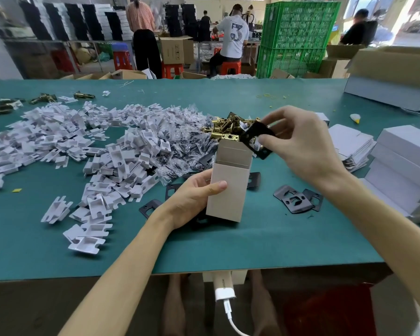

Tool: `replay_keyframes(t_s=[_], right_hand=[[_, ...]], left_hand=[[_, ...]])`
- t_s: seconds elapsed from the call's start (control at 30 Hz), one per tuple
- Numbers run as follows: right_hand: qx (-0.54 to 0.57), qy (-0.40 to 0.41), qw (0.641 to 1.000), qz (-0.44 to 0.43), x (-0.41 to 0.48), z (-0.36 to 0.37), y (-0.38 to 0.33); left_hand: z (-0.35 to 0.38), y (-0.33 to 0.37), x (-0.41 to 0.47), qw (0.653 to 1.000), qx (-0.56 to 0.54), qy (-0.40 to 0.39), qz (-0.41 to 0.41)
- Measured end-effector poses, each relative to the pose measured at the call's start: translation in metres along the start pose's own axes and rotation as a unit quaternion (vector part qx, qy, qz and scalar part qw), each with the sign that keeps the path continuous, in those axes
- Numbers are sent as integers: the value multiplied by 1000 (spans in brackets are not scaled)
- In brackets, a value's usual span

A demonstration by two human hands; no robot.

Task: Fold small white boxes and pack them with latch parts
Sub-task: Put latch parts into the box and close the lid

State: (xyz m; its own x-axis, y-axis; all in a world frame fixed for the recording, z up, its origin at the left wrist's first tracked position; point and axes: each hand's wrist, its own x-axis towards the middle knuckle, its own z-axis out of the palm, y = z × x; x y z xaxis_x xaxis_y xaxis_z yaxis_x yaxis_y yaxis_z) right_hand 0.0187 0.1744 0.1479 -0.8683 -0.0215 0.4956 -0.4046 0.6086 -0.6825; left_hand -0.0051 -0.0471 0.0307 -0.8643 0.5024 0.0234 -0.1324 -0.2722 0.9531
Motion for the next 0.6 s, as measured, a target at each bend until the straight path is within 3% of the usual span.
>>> replay_keyframes(t_s=[0.33,0.6], right_hand=[[-172,-136,972,-79,11,35,-22],[-135,-207,968,-34,13,42,-14]], left_hand=[[-1,-1,0,1000,-15,-16,3],[-1,-1,-1,1000,-16,-21,5]])
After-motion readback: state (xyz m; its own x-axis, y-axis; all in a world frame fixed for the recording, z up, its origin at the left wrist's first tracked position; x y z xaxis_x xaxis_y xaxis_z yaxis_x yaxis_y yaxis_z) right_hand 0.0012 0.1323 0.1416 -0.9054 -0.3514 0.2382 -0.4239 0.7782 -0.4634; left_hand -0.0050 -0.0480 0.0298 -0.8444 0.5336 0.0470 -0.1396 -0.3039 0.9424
